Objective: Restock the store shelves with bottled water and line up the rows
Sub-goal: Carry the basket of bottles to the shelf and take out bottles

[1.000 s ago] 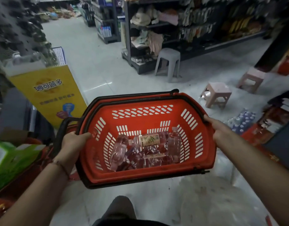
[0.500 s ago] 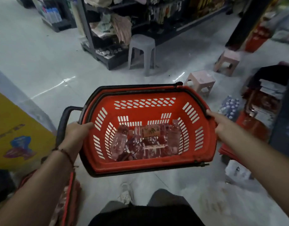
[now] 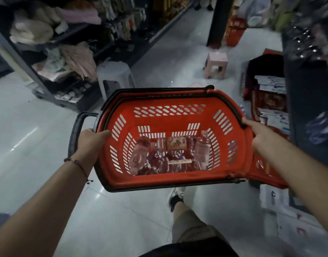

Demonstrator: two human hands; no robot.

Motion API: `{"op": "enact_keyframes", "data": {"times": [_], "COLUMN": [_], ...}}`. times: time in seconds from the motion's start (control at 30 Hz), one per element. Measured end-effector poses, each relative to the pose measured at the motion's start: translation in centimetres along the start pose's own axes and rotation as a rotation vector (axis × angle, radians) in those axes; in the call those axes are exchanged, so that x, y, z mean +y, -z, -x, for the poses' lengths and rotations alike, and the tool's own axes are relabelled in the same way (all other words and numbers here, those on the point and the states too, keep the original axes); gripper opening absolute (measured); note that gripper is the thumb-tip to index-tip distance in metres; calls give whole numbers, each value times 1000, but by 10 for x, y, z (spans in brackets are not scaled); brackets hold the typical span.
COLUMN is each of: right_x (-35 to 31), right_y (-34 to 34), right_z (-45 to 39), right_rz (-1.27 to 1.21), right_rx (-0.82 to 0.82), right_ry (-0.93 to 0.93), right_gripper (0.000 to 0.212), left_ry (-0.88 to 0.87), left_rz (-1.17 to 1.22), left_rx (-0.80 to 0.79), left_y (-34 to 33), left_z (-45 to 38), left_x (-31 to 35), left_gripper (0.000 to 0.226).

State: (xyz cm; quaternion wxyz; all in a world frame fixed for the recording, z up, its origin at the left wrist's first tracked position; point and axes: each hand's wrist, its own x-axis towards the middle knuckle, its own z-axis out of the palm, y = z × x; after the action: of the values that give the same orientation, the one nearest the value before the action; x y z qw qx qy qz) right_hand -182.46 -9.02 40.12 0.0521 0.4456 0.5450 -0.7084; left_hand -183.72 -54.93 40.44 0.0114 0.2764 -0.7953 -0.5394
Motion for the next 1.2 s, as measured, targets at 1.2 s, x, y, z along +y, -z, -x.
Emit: {"op": "enact_keyframes", "data": {"times": [1.2], "right_x": [-477], "right_y": [-85], "right_z": [-542], "right_rz": [-449], "right_rx": [423], "right_ry": [-156], "right_gripper": [36], "left_ry": [-223], "left_rz": [-277], "left_rx": [-584], "left_y": [-702], "left_z": [-575], "left_x": [485], "left_gripper": [10]}}
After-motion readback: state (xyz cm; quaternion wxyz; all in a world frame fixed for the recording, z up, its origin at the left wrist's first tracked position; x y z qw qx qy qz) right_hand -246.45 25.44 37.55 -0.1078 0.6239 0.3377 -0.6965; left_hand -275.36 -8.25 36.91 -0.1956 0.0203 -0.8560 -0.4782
